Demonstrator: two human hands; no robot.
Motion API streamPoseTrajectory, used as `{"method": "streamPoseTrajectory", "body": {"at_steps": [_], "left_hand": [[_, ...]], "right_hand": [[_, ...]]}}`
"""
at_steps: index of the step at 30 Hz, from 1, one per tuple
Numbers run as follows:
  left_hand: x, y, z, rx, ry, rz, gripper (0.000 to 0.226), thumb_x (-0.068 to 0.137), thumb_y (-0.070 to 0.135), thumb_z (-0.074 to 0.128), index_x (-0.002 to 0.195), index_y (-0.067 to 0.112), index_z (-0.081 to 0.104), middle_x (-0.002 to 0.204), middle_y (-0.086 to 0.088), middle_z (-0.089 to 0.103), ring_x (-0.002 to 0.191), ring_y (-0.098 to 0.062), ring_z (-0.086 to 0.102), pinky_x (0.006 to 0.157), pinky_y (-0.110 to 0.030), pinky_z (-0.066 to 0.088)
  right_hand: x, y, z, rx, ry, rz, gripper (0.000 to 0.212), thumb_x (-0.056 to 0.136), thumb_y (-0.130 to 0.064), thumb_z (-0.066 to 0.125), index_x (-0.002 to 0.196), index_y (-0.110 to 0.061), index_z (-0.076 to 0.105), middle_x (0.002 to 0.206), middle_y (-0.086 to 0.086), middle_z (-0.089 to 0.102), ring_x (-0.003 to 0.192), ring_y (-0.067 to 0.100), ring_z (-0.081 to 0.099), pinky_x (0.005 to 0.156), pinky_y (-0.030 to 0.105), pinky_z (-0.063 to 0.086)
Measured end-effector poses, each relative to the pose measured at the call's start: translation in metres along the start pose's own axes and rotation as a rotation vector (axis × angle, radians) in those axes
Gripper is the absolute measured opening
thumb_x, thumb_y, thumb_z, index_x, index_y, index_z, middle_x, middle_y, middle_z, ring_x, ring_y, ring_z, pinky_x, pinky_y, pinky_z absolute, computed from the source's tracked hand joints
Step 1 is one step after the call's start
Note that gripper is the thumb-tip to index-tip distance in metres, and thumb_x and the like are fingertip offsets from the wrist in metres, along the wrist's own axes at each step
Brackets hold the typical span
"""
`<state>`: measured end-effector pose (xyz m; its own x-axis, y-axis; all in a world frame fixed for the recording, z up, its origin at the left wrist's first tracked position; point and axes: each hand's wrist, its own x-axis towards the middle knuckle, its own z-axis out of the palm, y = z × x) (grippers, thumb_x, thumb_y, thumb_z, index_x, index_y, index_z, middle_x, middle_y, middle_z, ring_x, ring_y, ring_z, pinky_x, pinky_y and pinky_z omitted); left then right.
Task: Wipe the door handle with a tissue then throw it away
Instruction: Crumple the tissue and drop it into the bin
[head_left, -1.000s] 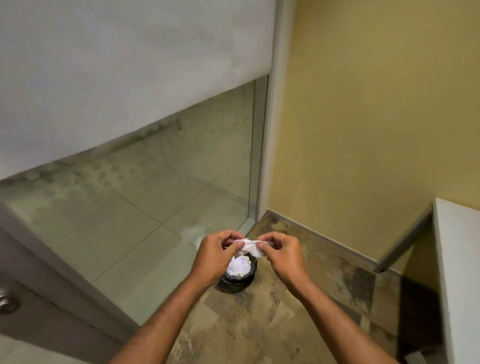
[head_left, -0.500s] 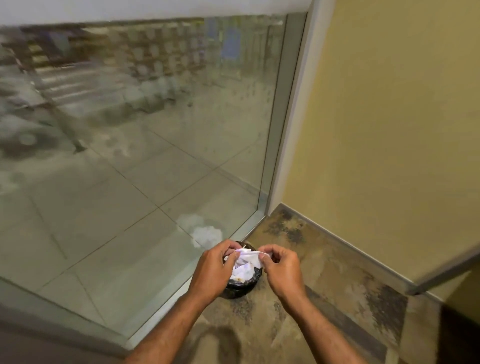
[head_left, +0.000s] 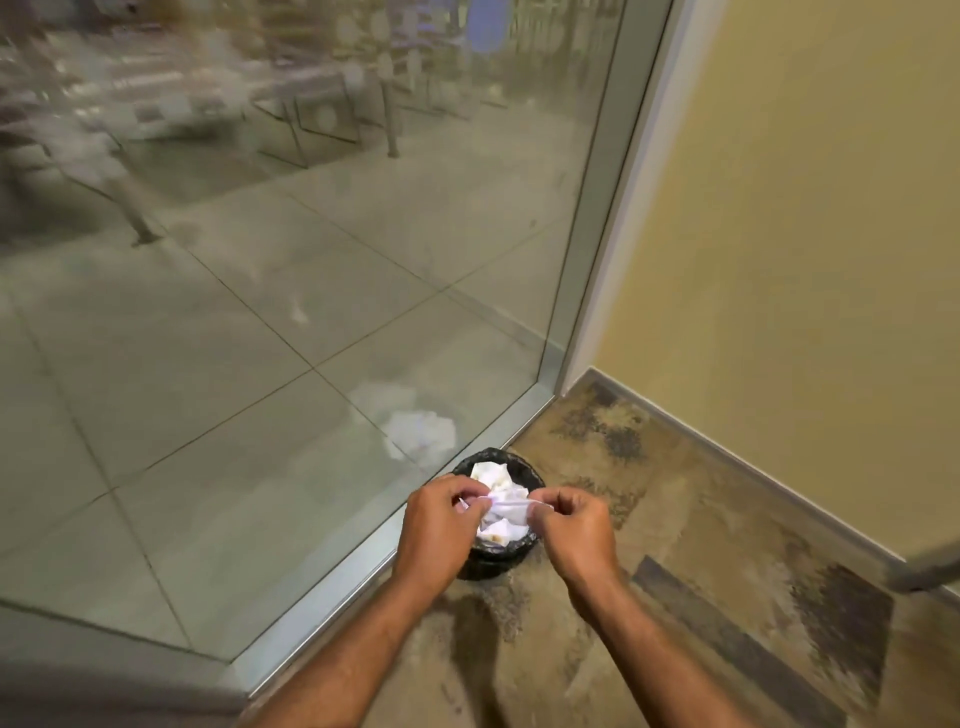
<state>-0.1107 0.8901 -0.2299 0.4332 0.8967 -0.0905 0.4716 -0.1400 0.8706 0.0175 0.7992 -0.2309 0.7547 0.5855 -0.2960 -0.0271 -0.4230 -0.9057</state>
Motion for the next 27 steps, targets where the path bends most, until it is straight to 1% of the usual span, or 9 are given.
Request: {"method": "streamPoseTrajectory", "body": {"at_steps": [6, 8, 11, 16, 18, 21, 22, 24, 27], "left_hand": [[0.030, -0.042, 0.024, -0.053, 0.000, -0.064, 0.012, 0.089, 0.012, 0.075, 0.096, 0.017, 0.082, 0.086, 0.008, 0.079, 0.079, -0.005, 0.072, 0.071, -0.016, 0.055], [0.038, -0.055, 0.031, -0.058, -0.005, -0.067, 0.012, 0.091, 0.011, 0.074, 0.098, 0.015, 0.082, 0.089, 0.005, 0.080, 0.081, -0.008, 0.073, 0.075, -0.018, 0.055], [0.048, -0.070, 0.041, -0.040, -0.003, -0.056, 0.010, 0.091, 0.013, 0.075, 0.097, 0.016, 0.082, 0.088, 0.007, 0.079, 0.081, -0.003, 0.072, 0.069, -0.007, 0.051], [0.069, -0.086, 0.057, -0.048, 0.017, -0.080, 0.010, 0.088, 0.011, 0.076, 0.087, 0.019, 0.082, 0.079, 0.015, 0.075, 0.075, -0.002, 0.070, 0.062, -0.003, 0.048], [0.078, -0.090, 0.063, -0.066, 0.039, -0.078, 0.012, 0.087, 0.009, 0.077, 0.085, 0.020, 0.081, 0.077, 0.015, 0.074, 0.074, -0.006, 0.070, 0.062, -0.005, 0.049], [0.091, -0.094, 0.070, -0.046, 0.006, -0.066, 0.019, 0.089, 0.013, 0.078, 0.108, 0.016, 0.080, 0.098, 0.003, 0.080, 0.087, -0.011, 0.072, 0.073, -0.012, 0.052], [0.097, -0.098, 0.072, -0.031, -0.018, -0.067, 0.030, 0.091, 0.015, 0.078, 0.121, 0.014, 0.076, 0.111, -0.002, 0.079, 0.096, -0.013, 0.071, 0.081, -0.018, 0.052], [0.103, -0.105, 0.074, 0.007, -0.064, -0.083, 0.046, 0.092, 0.016, 0.076, 0.137, 0.013, 0.066, 0.132, -0.006, 0.071, 0.112, -0.018, 0.069, 0.093, -0.023, 0.049], [0.101, -0.120, 0.077, 0.042, -0.112, -0.083, 0.048, 0.095, 0.016, 0.073, 0.142, 0.015, 0.061, 0.144, -0.004, 0.064, 0.121, -0.014, 0.064, 0.097, -0.021, 0.044]], "right_hand": [[0.032, 0.036, 0.020, -0.047, 0.028, -0.043, 0.014, 0.081, -0.005, 0.068, 0.084, -0.016, 0.076, 0.080, -0.001, 0.077, 0.073, 0.021, 0.071, 0.068, 0.036, 0.057], [0.041, 0.047, 0.026, 0.001, 0.063, -0.032, 0.016, 0.082, -0.003, 0.068, 0.080, -0.016, 0.075, 0.074, 0.001, 0.076, 0.066, 0.020, 0.068, 0.061, 0.035, 0.056], [0.056, 0.060, 0.033, 0.076, 0.084, 0.016, 0.018, 0.083, 0.000, 0.067, 0.075, -0.014, 0.076, 0.064, 0.007, 0.074, 0.057, 0.017, 0.062, 0.056, 0.033, 0.052], [0.077, 0.073, 0.049, 0.110, 0.090, 0.055, 0.018, 0.079, -0.001, 0.064, 0.074, -0.013, 0.077, 0.066, 0.007, 0.074, 0.055, 0.016, 0.059, 0.051, 0.030, 0.046], [0.085, 0.076, 0.054, 0.080, 0.095, 0.047, 0.021, 0.075, 0.001, 0.062, 0.077, -0.014, 0.077, 0.071, 0.006, 0.076, 0.057, 0.022, 0.064, 0.049, 0.034, 0.049], [0.104, 0.076, 0.058, 0.001, 0.035, 0.011, 0.029, 0.079, 0.001, 0.060, 0.095, -0.017, 0.077, 0.088, 0.000, 0.078, 0.077, 0.030, 0.074, 0.066, 0.045, 0.061], [0.112, 0.076, 0.059, -0.030, -0.022, -0.004, 0.037, 0.081, 0.001, 0.061, 0.111, -0.017, 0.074, 0.101, -0.006, 0.074, 0.083, 0.027, 0.074, 0.076, 0.047, 0.063], [0.123, 0.081, 0.059, -0.054, -0.105, 0.016, 0.059, 0.085, 0.004, 0.062, 0.138, -0.020, 0.057, 0.115, -0.012, 0.059, 0.091, 0.008, 0.066, 0.089, 0.048, 0.060], [0.129, 0.098, 0.052, -0.037, -0.090, 0.041, 0.059, 0.088, 0.006, 0.060, 0.140, -0.022, 0.054, 0.130, -0.002, 0.063, 0.071, -0.005, 0.052, 0.088, 0.044, 0.058]]}}
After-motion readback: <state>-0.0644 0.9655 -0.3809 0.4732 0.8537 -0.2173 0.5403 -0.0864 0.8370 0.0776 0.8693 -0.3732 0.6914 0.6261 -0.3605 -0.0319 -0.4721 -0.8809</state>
